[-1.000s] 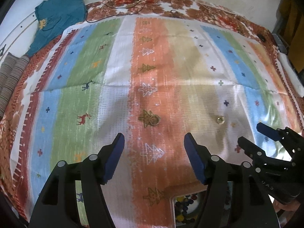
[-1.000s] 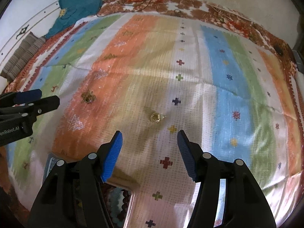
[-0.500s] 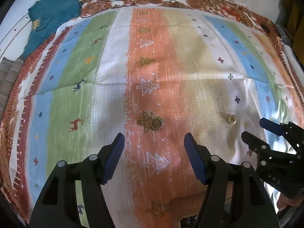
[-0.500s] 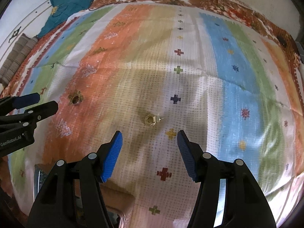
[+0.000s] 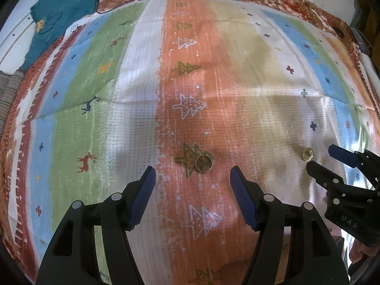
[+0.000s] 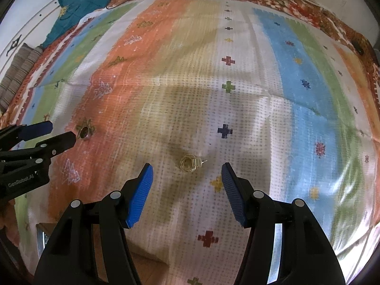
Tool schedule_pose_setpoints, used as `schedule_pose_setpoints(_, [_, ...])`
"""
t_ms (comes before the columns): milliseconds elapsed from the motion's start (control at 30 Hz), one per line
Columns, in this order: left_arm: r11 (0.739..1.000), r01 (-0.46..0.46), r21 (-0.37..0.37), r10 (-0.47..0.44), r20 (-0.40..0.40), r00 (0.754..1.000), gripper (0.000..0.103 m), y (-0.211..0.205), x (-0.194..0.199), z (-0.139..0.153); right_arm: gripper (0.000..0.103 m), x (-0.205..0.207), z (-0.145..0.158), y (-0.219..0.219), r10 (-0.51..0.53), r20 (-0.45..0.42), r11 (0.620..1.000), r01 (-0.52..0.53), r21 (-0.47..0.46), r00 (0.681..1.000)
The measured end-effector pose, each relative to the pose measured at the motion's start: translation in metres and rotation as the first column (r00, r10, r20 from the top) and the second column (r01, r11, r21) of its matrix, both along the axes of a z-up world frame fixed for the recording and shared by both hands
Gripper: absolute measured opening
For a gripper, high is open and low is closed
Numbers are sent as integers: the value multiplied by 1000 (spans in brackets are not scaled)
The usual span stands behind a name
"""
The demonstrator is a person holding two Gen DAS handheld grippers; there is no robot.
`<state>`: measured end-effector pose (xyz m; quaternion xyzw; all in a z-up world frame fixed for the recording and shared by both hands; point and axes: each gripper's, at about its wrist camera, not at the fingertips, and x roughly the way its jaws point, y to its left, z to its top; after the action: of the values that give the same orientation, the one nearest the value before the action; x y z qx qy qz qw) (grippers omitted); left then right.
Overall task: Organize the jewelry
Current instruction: 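Move both open tools forward toward the two small rings on the cloth, then grasp the silver ring with the left tool while the right grasps the gold ring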
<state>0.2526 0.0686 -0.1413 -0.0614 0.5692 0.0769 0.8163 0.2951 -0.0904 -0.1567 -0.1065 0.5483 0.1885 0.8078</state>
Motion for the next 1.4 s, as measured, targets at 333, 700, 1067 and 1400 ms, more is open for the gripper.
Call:
schedule_pose_setpoints(333, [1000, 14, -16, -15, -25, 1000, 62, 2, 13, -15, 53, 8, -9, 6, 13, -21, 1000, -13, -1, 1000])
schedule_pose_setpoints(700, [999, 38, -21, -40, -57, 998, 43, -3, 24, -30, 38, 14, -18, 4, 4, -35, 1000, -4, -11, 999])
schedule_pose_setpoints(1067, [998, 54, -8, -55, -60, 997, 18, -3, 23, -30, 13, 11, -19, 4, 11, -35, 1000, -11, -10, 999])
schedule_pose_setpoints(1400, [998, 54, -14, -55, -46, 997, 18, -7, 16, -18, 13, 3, -9, 7, 21, -24, 1000, -21, 6, 999])
